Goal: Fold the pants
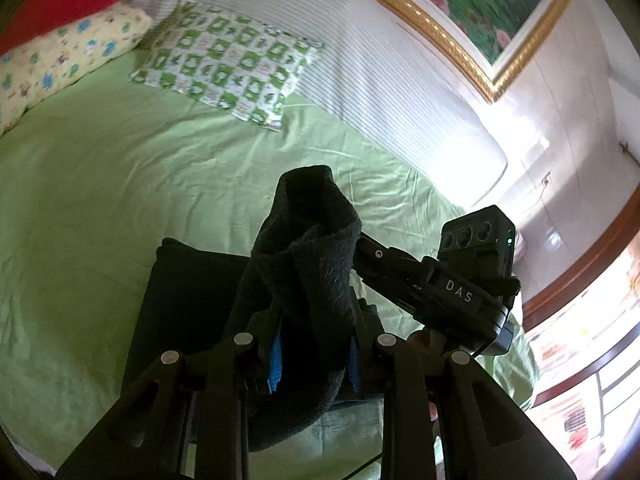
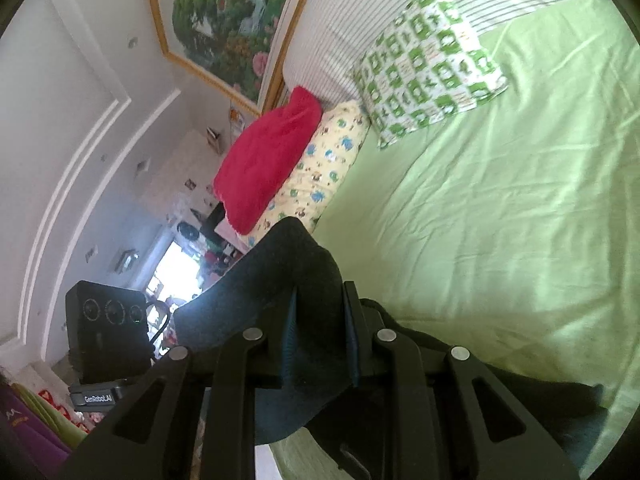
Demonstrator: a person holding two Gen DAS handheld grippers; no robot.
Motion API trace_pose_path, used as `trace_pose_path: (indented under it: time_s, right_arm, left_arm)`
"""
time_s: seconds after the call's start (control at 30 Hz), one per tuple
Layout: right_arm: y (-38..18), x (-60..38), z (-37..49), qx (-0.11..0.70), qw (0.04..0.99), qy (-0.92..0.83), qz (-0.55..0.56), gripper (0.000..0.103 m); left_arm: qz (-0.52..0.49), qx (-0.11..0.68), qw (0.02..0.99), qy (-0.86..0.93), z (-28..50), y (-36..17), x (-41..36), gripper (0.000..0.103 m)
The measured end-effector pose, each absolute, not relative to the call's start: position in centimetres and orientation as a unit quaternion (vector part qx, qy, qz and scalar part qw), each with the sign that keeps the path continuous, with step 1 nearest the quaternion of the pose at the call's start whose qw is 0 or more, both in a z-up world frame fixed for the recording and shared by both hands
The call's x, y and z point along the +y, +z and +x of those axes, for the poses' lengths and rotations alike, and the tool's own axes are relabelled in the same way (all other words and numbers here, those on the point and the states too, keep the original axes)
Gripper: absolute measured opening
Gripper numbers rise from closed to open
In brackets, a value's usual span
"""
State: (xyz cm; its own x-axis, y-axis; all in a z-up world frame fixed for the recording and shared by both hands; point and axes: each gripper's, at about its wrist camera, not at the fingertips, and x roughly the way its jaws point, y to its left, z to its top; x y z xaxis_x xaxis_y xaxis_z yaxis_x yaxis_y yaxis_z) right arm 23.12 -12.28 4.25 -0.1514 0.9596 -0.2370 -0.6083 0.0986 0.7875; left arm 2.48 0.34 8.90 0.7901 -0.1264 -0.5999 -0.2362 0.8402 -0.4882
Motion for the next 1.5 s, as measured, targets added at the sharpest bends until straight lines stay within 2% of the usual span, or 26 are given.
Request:
trace_pose_path:
  time_s: [0.57, 0.63, 0.7, 0.77, 0.93, 0.97, 1.1, 1.13, 1.5]
  right_arm:
    - [0.6, -18.1, 24.4, 0.423, 0.648, 0.589, 0.23, 0.023]
    - [0.3, -18.6, 24.5, 0.423, 0.651, 0.586, 0.235, 0.024]
    - [-0.3, -19.2, 24.6, 0.429, 0.656, 0.572, 0.241, 0.03]
    - [-0.6, -20.0, 24.9, 0.433, 0.659, 0.562, 0.248, 0.03]
    - [-0.2, -23.2, 25.0, 0.42, 0.682, 0.533, 0.274, 0.031]
    - [0.0, -24.0, 24.9, 0.417, 0.687, 0.526, 0.279, 0.033]
    - [0.5, -26.5, 24.1, 0.412, 0.706, 0.495, 0.294, 0.077]
    - [0.7, -26.8, 23.8, 0.41, 0.708, 0.492, 0.295, 0.081]
    - [3.1, -27.2, 20.3, 0.408, 0.748, 0.47, 0.23, 0.084]
  left_arm:
    - [-0.219, 0.369, 0.903, 0.001, 6.5, 6.2, -4.6, 0.027]
    - [-0.211, 0.37, 0.905, -0.006, 6.8, 6.0, -5.1, 0.031]
    - [-0.204, 0.377, 0.903, -0.016, 7.2, 5.7, -5.5, 0.042]
    - [-0.202, 0.382, 0.901, -0.032, 7.5, 5.3, -6.0, 0.049]
    - [-0.168, 0.395, 0.902, -0.046, 7.7, 4.6, -8.1, 0.056]
    - [-0.164, 0.396, 0.902, -0.049, 7.7, 4.6, -8.4, 0.059]
    - [-0.166, 0.4, 0.899, -0.07, 7.3, 4.7, -9.2, 0.067]
    - [-0.168, 0.4, 0.898, -0.073, 7.1, 4.7, -9.2, 0.067]
    - [-0.217, 0.378, 0.898, -0.061, 4.5, 6.6, -6.2, 0.074]
